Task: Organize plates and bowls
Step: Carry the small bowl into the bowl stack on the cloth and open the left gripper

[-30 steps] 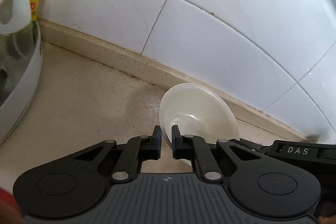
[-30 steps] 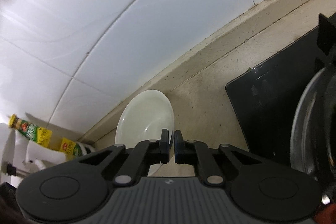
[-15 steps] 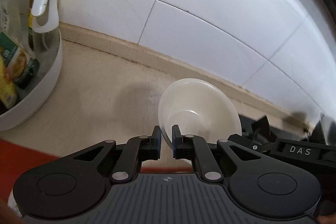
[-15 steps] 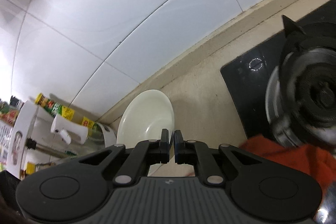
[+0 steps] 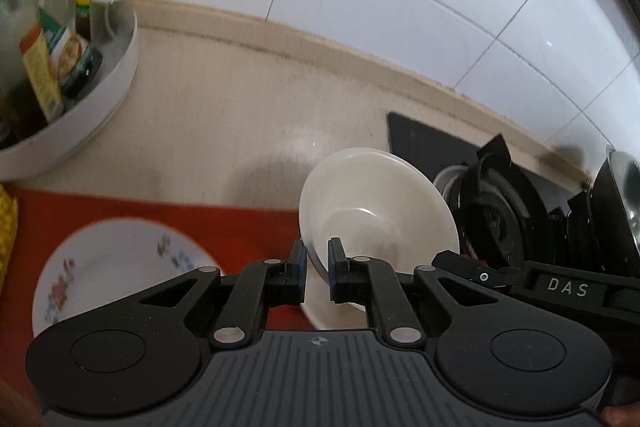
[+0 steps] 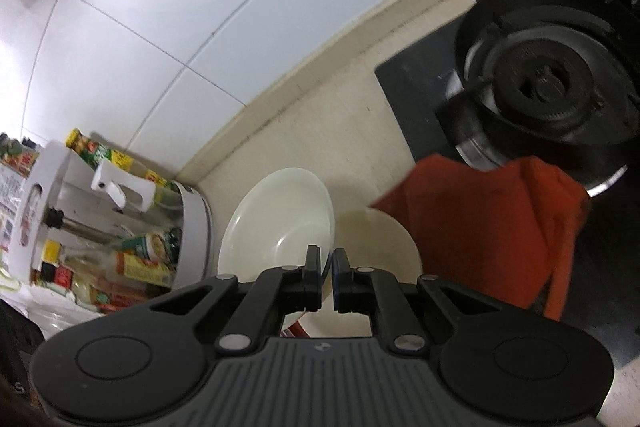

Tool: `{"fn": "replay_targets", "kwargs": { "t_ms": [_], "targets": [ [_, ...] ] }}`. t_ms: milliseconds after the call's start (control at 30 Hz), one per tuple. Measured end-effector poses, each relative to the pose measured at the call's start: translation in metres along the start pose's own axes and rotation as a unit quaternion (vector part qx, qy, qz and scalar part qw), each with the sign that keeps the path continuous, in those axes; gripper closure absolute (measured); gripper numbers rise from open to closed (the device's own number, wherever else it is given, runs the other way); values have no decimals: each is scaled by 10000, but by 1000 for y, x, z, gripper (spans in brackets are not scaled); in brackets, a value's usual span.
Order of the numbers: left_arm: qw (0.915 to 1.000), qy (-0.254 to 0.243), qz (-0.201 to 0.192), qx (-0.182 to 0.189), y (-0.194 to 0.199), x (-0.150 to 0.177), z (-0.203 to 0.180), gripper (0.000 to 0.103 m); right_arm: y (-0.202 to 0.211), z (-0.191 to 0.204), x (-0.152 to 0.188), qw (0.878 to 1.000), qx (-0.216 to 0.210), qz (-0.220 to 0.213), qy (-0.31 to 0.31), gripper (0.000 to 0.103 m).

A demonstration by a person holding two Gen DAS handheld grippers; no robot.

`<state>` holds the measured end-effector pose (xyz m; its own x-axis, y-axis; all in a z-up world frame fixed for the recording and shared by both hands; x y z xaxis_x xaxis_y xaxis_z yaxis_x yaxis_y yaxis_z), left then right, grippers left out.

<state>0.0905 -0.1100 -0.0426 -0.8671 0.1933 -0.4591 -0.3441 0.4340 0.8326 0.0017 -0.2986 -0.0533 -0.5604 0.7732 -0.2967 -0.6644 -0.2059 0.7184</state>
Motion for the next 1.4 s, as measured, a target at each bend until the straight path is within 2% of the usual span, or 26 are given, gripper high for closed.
{"fn": "replay_targets", "kwargs": {
  "t_ms": [267,500,800,900,967,1033,1100,1233,1400],
  "targets": [
    [9996,-53,268,-100,-13,19,-3,87,-9,-12,12,9991,333,96,246,97],
    [9989,-164,396,-208,-24,25,-7,86,-17,-23,16,9982,464,189,319,97],
    [9978,-352,371,-412,-27,28,-10,76,-20,-23,16,9962,616,194,581,97],
    [9979,-348,326,-434,-28,27,-8,66,-22,-23,17,9957,630,243,640,96],
    [9978,-378,274,-469,-28,27,-8,53,-21,-23,17,9954,639,257,661,91],
    [9976,-421,227,-501,-28,27,-8,47,-18,-25,17,9962,568,205,632,73],
    [9976,-456,179,-487,-30,27,-7,39,-17,-29,16,9969,478,171,600,67],
    [9971,-616,16,-440,-34,28,-6,30,-18,-38,16,9981,301,129,521,66],
    [9979,-631,-104,-105,-40,29,3,28,-24,-53,18,9996,-207,40,183,65]
  ]
}}
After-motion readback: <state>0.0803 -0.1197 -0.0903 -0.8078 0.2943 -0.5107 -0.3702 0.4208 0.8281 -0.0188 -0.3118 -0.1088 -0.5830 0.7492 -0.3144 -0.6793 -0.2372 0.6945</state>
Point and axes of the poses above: each gripper's, at about its wrist camera, not at the fingertips, and y roughly against the way its jaws point, z to its left, x to its underside, the point moved 1 cm from there along -y, roughly the way its jaws point, and after that the axes turned 2 degrees about z, right-handed, at the moved point
